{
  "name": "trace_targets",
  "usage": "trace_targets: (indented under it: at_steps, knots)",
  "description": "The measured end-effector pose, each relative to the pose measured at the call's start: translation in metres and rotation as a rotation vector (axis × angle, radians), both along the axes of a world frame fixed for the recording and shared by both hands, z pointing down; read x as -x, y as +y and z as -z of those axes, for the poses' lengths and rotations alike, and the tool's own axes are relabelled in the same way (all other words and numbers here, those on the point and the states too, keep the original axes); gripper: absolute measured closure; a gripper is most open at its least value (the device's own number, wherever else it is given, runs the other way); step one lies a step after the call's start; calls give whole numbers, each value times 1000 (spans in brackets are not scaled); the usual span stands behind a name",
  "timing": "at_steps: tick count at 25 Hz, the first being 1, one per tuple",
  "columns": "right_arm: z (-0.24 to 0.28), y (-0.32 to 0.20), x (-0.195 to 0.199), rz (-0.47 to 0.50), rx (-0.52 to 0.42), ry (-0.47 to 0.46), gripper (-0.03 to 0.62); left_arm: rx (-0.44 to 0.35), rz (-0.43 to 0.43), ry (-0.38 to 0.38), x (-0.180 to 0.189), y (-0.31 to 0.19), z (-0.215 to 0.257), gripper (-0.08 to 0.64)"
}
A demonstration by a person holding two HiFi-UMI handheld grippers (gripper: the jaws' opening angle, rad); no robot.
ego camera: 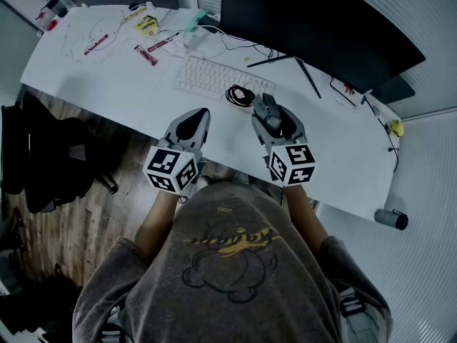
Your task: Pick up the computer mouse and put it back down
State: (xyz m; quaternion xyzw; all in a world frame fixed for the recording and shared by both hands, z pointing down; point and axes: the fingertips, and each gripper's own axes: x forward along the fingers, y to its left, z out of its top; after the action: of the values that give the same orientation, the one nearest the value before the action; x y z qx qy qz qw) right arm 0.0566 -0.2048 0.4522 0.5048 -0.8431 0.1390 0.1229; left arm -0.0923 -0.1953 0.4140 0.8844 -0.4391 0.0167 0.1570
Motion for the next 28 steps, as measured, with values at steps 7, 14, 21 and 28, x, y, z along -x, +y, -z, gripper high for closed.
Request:
trace_targets:
  at_steps: [7, 14, 21, 28]
  knots:
    - [19, 8, -19, -33, -23, -10, 296, -3, -23, 1, -9, -1, 1, 541]
    - [29, 20, -42, -85, -27, -31, 298, -9, -60, 1, -23, -3, 3, 541]
    - [32, 28, -65, -132, -40, -22, 298, -10, -99, 4, -43, -3, 3, 541]
    - [27, 34, -82, -170, -32, -15, 298, -6, -136, 4, -61, -1, 1, 541]
